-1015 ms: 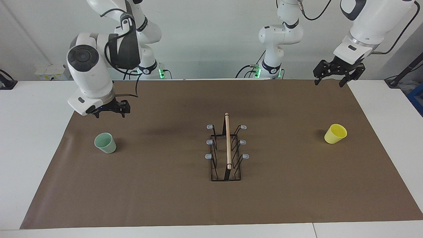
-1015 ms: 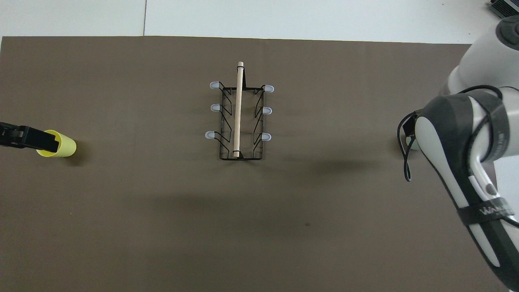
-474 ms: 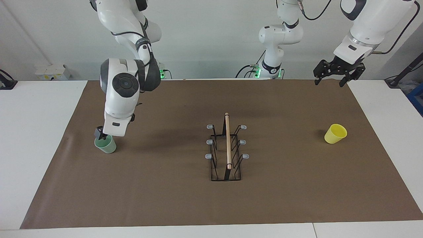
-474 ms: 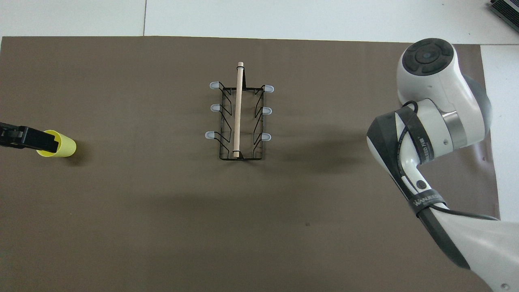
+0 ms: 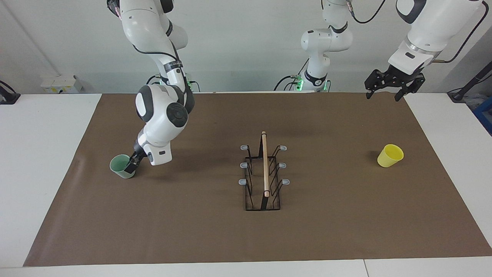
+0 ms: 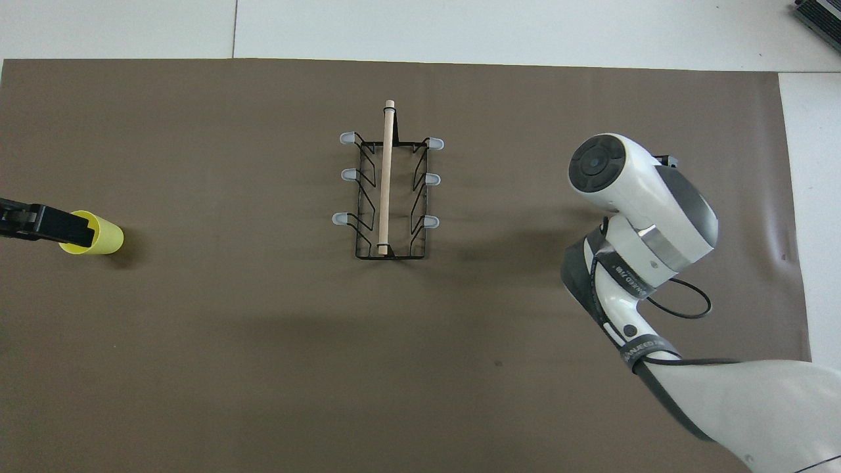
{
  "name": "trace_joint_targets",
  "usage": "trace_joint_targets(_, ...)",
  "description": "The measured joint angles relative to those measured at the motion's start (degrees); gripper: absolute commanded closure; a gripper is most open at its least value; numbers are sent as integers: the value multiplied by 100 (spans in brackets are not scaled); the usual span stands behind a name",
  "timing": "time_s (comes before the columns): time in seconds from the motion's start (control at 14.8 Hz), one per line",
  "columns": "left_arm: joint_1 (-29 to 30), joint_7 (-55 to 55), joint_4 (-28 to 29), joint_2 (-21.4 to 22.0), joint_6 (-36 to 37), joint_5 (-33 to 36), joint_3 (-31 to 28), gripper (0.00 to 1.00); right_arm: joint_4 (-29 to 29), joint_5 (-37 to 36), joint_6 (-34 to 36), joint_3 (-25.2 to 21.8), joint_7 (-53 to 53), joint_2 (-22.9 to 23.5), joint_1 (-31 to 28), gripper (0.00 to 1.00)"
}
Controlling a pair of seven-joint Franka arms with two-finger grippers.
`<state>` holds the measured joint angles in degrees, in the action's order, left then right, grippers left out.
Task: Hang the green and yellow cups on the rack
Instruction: 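Move the right gripper over the pale green cup, then close the right gripper on the pale green cup's rim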
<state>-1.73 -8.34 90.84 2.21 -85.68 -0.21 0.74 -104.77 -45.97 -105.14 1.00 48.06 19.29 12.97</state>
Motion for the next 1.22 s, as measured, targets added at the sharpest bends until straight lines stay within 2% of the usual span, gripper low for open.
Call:
trace_joint_targets(0.2, 0, 0, 0, 0, 0, 0, 0, 0, -357, -861, 60, 8, -9, 213, 411, 0)
trace_joint_targets(0.47, 0, 0, 0, 0, 0, 0, 0, 0, -532, -1587, 59, -10, -373, 581, 410, 0)
trace_joint_targets(0.88, 0, 0, 0, 0, 0, 0, 0, 0, -791, -1973, 27, -25, -872, 646, 204, 0)
trace_joint_targets(1.22, 0, 0, 0, 0, 0, 0, 0, 0, -903, -2354, -420, -29, -947, 645, -98, 0)
